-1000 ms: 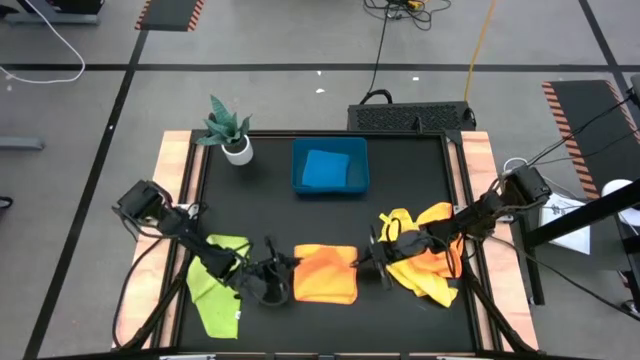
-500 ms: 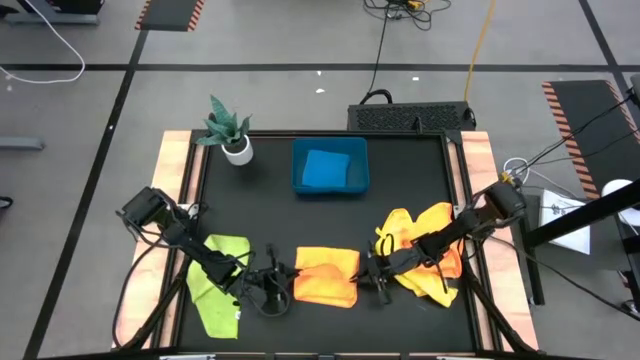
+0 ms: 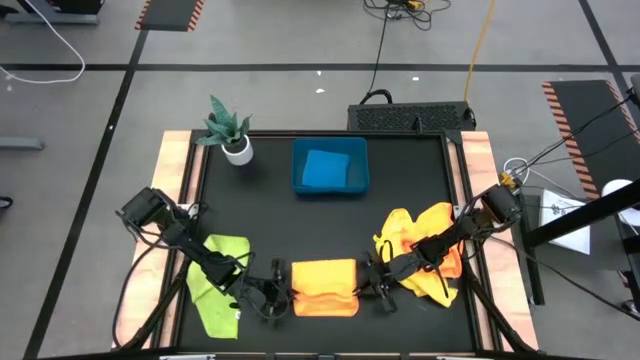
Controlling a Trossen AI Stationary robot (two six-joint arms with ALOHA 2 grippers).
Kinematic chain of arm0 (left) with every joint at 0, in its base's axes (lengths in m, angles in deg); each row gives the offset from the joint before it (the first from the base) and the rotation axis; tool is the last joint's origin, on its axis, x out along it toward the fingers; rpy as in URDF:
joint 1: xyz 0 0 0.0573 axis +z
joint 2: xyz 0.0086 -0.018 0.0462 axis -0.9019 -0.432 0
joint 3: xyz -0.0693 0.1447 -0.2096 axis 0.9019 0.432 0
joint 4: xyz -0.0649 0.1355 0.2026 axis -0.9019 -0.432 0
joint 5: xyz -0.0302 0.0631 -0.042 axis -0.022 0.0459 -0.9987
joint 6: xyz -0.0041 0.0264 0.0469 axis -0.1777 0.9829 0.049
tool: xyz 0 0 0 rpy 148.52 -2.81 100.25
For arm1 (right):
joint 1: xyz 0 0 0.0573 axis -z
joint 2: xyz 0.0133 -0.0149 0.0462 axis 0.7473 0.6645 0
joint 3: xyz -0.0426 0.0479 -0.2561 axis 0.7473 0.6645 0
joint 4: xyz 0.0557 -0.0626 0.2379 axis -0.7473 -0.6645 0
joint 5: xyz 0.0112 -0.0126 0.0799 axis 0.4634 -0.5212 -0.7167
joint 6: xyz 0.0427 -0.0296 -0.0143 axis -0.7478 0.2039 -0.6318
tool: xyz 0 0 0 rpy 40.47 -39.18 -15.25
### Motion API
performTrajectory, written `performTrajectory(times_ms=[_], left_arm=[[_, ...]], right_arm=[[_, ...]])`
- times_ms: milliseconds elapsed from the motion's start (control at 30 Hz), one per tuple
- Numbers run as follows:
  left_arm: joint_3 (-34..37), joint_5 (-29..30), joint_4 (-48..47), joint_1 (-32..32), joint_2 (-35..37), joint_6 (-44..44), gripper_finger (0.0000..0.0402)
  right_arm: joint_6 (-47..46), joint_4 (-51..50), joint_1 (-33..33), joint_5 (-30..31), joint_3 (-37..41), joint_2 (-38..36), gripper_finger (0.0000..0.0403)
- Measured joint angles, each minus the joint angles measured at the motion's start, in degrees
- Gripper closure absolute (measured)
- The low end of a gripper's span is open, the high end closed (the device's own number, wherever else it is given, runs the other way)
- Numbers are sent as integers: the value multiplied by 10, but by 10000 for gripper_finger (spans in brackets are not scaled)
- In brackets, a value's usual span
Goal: Fold microfiber towels
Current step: Fold the left orange microfiber cloth, then put the left orange microfiber cloth
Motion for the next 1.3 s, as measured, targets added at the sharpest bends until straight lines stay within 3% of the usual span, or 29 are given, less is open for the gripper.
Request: performTrajectory(times_ms=[133,567,667,833,967,1067,1133,1300], left_arm=[[0,-59,14,-6,0,-15,332],[-13,-78,67,-15,15,-20,279],[-49,-66,12,-15,25,0,257],[-91,2,-118,-11,29,-23,224],[-138,-30,-127,16,54,22,202],[-169,-38,-203,37,90,37,190],[-171,-42,-258,54,104,3,185],[-154,-76,-243,85,118,-94,183]], right_arm=[[-10,-3,-12,-5,0,0,350],[-4,1,-23,1,0,0,261],[8,2,-16,2,0,-5,253],[4,-8,18,46,0,-27,243],[26,-14,61,44,1,-51,231],[40,-23,93,40,0,-70,219],[35,-25,112,22,0,-74,211],[26,5,137,-3,0,-59,183]])
